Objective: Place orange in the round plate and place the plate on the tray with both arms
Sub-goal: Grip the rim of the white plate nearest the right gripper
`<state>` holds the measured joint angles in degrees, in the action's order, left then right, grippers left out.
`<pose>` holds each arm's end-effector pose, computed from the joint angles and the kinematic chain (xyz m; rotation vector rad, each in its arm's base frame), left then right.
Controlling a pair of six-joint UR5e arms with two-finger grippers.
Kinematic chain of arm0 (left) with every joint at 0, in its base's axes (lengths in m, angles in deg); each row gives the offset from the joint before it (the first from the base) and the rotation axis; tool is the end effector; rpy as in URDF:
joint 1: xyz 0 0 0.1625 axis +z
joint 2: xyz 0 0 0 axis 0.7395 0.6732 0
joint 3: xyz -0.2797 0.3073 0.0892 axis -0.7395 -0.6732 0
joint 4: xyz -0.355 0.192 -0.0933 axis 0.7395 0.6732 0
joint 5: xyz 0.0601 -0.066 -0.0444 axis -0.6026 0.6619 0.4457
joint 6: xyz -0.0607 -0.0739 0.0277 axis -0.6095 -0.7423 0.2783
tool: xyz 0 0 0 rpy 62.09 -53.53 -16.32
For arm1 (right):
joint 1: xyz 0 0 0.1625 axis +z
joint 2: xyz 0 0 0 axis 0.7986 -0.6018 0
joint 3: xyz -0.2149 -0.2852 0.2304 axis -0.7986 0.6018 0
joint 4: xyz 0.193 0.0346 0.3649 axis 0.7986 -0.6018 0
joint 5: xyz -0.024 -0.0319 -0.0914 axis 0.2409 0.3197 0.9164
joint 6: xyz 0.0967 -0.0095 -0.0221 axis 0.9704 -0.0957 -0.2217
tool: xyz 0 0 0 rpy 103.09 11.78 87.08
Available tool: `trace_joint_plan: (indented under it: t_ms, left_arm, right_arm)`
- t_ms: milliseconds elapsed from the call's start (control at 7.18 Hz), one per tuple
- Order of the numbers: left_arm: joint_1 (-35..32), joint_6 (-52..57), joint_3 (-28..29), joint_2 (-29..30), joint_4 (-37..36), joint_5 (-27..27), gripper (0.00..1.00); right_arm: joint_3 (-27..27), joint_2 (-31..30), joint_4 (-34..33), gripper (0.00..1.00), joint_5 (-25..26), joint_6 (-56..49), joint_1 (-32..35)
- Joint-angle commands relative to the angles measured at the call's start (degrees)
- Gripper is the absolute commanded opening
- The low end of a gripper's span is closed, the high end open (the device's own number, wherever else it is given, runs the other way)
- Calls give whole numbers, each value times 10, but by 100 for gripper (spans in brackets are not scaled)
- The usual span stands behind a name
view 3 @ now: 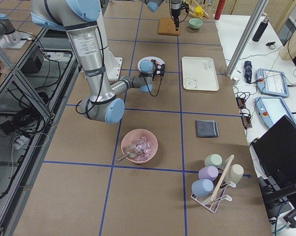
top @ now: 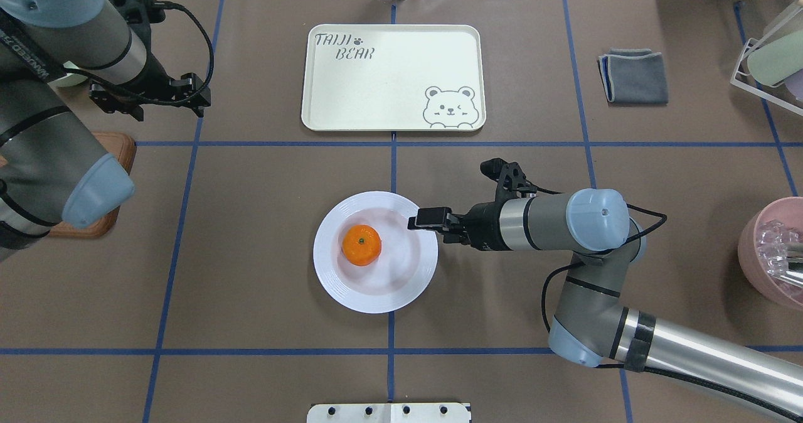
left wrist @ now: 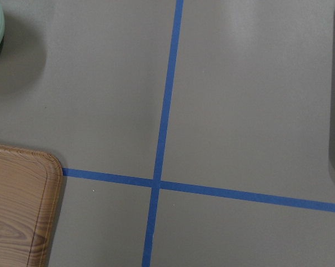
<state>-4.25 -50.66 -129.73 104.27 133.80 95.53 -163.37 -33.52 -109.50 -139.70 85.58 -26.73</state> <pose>0.3100 -0.5473 0.3091 0.1080 0.7047 -0.1790 -0.5307 -0.3799 0.3342 0.0769 -1.5179 0.2034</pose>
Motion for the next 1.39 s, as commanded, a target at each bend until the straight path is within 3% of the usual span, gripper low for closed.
trace_joint_plan:
  t_ms: [0,1254]
  left_arm:
    - [0,1,1,1,0,0,99]
    - [0,1,9,-2,1,-1,99]
  right_arm:
    - [9,2,-1,100,1,1,-6]
    - [26,35,0,100,2,25,-31]
